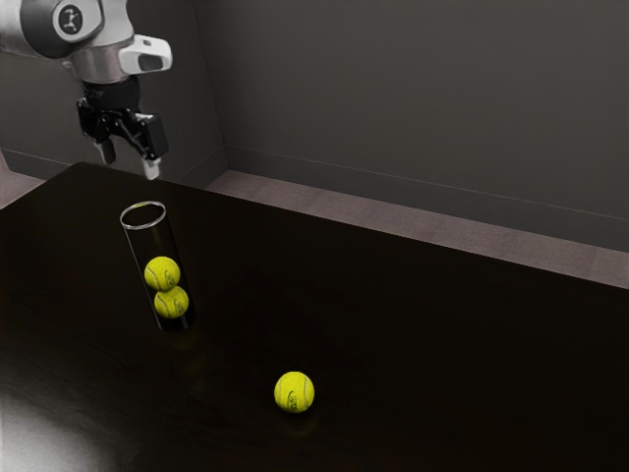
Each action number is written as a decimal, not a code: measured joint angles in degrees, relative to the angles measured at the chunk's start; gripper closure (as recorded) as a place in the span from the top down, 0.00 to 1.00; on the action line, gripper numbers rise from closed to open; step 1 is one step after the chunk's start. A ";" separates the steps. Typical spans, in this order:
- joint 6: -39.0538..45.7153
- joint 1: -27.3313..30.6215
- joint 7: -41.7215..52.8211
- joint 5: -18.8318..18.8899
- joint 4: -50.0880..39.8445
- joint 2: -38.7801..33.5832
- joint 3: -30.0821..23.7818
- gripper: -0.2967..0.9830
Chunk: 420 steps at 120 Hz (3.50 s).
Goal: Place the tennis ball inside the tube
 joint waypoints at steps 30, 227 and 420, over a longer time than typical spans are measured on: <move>0.44 -1.14 1.43 -0.51 -0.12 1.89 -0.05 0.77; 29.43 -16.99 -8.02 -21.92 -18.61 26.76 -2.92 0.77; 12.82 -8.59 -9.47 -2.32 -4.44 6.55 -2.82 0.49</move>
